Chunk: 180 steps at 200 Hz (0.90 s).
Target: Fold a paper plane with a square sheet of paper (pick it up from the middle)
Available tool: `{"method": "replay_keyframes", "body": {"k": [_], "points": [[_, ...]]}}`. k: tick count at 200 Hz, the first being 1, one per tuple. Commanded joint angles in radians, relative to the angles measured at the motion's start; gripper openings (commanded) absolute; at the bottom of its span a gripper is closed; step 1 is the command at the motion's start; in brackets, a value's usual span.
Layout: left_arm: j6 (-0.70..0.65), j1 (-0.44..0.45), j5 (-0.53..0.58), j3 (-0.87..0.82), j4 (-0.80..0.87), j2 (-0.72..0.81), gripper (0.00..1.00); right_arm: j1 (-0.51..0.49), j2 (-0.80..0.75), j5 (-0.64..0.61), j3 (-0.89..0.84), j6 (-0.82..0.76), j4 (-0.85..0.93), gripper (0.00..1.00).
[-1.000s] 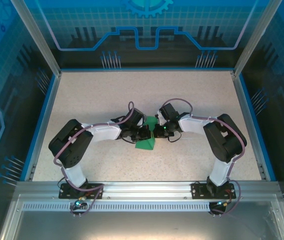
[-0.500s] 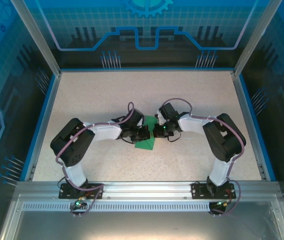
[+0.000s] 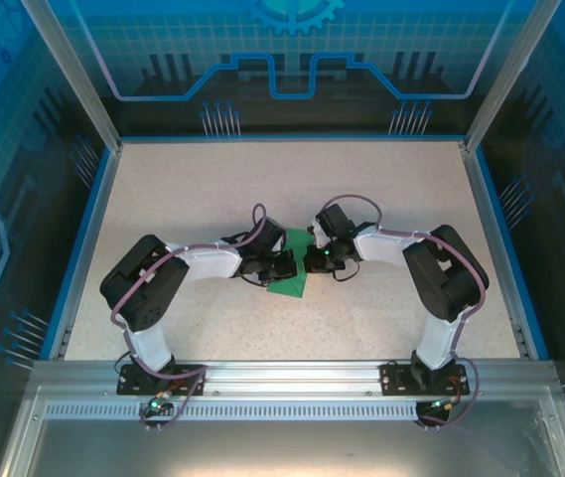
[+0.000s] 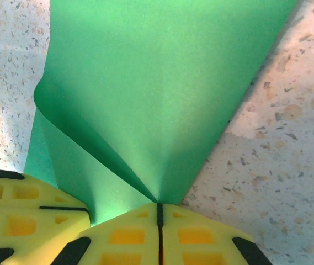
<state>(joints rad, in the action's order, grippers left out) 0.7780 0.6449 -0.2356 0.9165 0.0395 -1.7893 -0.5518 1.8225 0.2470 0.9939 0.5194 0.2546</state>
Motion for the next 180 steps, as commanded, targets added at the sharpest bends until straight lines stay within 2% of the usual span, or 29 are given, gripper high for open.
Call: {"method": "replay_keyframes", "body": {"k": [1,139,154,180], "points": [[0.012,-0.007,0.021,-0.016,0.007,-0.015,0.01,-0.006,0.035,-0.014,0.017,0.008,0.018,0.08],[0.019,-0.007,0.015,-0.015,0.008,-0.036,0.02,-0.003,0.039,0.007,0.041,0.042,0.007,0.1],[0.022,-0.007,0.017,-0.013,0.013,-0.038,0.02,-0.002,0.027,0.015,0.042,0.053,0.0,0.14],[0.036,-0.008,0.03,-0.01,0.031,-0.039,0.02,0.003,-0.028,0.004,0.028,0.076,-0.008,0.26]]}}
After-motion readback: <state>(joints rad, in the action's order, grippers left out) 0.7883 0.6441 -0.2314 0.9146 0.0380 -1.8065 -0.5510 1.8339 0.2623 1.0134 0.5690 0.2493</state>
